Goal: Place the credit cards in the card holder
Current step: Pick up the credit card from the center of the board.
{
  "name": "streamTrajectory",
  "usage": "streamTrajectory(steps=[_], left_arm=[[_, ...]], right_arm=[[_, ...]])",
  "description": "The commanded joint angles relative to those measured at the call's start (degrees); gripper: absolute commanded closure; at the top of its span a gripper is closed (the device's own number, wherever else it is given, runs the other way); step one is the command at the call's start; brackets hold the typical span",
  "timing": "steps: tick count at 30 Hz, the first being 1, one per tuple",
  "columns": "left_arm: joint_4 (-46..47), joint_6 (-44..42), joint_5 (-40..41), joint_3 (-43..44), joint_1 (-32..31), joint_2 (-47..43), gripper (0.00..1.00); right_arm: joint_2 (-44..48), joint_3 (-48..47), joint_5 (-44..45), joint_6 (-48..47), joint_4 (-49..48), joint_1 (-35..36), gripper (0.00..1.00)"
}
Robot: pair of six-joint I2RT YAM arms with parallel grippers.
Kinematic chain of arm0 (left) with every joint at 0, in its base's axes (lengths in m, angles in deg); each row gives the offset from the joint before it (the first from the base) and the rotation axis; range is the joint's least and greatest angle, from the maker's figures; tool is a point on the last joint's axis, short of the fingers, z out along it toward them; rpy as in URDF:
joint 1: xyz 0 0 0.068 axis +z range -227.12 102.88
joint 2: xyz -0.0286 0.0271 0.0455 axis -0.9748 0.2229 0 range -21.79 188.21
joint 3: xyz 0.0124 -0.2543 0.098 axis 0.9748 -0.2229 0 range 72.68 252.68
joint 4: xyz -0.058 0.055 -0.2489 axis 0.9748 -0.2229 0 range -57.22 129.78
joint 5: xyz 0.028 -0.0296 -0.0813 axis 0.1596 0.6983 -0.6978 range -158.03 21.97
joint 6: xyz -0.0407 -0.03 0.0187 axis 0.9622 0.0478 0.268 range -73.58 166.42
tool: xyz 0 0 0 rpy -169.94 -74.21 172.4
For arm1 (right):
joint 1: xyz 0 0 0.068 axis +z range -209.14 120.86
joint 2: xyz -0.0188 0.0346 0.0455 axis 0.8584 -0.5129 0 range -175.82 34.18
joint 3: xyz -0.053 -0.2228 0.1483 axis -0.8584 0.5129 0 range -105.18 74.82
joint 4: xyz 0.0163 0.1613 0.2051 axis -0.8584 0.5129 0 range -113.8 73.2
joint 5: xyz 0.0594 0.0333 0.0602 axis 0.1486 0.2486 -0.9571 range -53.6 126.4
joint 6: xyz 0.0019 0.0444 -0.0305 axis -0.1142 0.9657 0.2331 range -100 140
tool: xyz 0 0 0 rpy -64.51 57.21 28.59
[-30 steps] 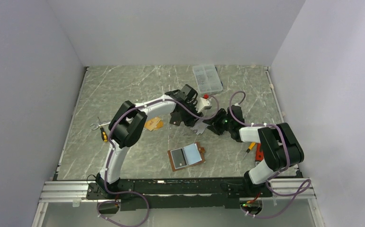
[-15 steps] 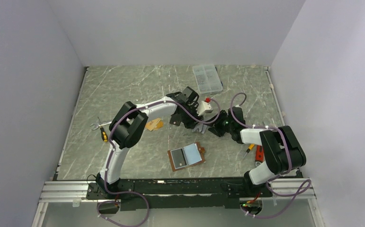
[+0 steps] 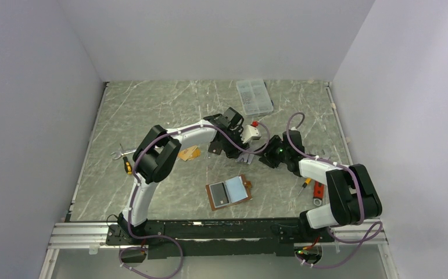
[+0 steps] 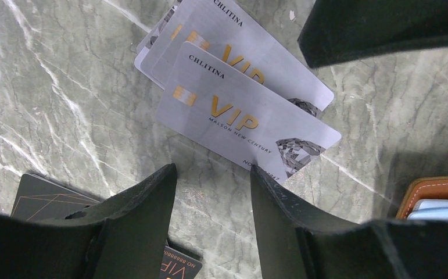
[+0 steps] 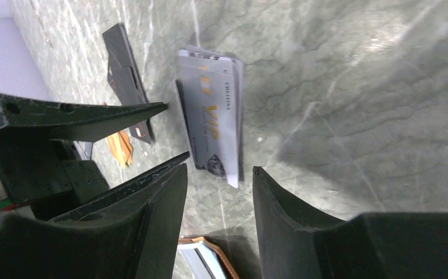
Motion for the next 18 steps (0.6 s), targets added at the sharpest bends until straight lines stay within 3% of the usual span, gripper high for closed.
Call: streamTrajectory(steps=[1, 8, 18], left_arm=[[-0.62, -0.83, -0.17, -0.97, -0.50, -2.23, 0.45], [-0.61, -0.74, 0.02, -0.74, -0.56, -2.21, 0.45], [-0.24, -0.66, -0.24, -1.19, -0.41, -2.63, 0.45]], right_arm=[[0.64, -2.32, -3.81, -1.42, -5.08, 1.29, 0.52], [-3.91, -4.38, -5.94, -1.92, -8.21, 3.37, 0.52], [-9.39, -4.86, -5.94, -1.38, -10.60, 4.60, 0.61]])
